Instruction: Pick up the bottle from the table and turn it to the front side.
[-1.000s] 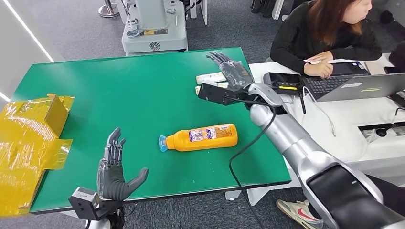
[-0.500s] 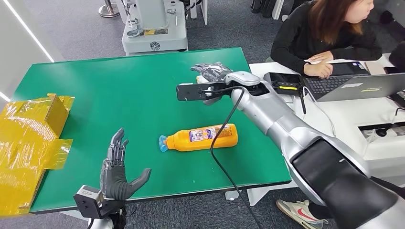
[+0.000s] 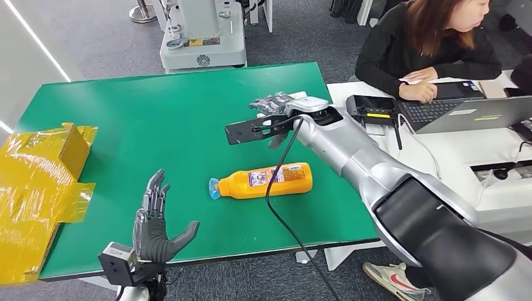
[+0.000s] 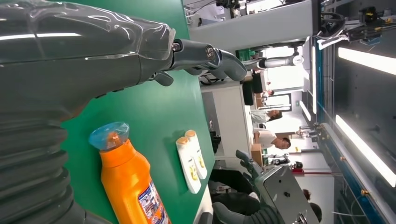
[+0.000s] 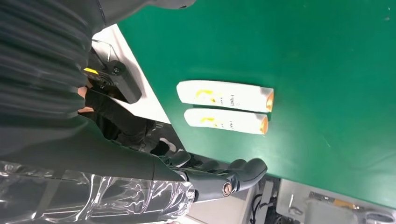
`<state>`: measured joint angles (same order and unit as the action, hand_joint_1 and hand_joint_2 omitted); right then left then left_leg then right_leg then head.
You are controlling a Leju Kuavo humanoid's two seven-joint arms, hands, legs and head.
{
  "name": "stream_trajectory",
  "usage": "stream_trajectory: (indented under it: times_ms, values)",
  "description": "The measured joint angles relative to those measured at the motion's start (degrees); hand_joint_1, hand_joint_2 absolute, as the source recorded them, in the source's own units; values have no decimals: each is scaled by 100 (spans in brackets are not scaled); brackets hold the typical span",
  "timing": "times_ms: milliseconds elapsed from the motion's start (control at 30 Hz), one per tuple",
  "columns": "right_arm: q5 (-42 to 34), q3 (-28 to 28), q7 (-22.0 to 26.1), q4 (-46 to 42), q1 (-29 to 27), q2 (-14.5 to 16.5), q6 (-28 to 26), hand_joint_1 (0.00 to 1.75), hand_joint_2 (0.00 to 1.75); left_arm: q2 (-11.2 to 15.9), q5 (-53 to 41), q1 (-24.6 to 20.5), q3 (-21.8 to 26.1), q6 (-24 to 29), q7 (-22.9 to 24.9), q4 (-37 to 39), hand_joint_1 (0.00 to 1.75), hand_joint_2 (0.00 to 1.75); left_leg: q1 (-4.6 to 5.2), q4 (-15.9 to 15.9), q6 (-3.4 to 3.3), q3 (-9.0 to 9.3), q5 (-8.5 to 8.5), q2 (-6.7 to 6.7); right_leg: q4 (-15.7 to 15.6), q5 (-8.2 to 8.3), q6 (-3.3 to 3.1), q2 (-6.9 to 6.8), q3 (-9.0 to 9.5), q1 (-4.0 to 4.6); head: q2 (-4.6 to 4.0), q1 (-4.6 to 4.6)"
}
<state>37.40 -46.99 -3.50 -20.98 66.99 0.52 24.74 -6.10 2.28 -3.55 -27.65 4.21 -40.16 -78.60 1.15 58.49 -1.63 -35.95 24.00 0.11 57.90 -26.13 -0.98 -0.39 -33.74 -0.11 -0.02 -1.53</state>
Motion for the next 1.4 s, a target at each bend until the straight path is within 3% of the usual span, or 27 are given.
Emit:
stream_trajectory:
  times_ms: [800, 1400]
  values:
    - [-8, -426, -190, 194, 18, -5, 557, 0, 175, 7, 55, -63, 4, -116, 62, 46, 0, 175, 0, 1, 0, 0, 0, 1, 0, 0, 0, 1, -1, 0, 0, 0]
    - [-86, -611, -200, 203, -125, -127, 595, 0, 175, -3, 79, -96, 4, -167, 121, 87, 0, 175, 0, 3, 0, 1, 0, 2, 0, 0, 0, 2, -1, 0, 0, 0]
